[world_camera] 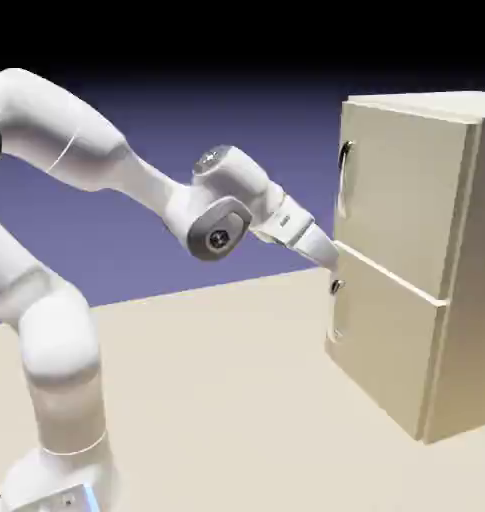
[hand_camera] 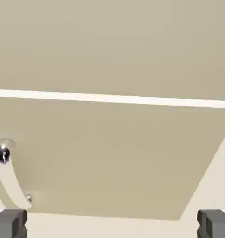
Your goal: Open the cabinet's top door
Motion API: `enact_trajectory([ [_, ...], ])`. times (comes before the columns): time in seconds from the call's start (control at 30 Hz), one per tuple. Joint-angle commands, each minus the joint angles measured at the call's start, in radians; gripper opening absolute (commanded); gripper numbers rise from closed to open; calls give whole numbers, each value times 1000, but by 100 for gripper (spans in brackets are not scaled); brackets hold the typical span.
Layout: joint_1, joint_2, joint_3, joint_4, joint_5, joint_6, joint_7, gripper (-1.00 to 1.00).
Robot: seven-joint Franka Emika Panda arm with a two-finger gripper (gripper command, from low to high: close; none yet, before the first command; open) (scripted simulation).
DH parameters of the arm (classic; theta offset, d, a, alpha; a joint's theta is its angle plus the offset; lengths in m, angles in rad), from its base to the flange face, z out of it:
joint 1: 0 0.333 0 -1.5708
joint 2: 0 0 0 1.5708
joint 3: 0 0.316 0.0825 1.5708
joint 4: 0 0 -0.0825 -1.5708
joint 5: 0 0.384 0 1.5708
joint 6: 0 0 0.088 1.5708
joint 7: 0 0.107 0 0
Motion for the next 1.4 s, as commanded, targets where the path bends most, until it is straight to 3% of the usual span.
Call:
enact_trajectory([
  [0.0, -18, -9, 20, 9, 44, -2, 21, 100],
  [1.37, -741, -366, 826, 380, 1827, -74, 875, 100],
])
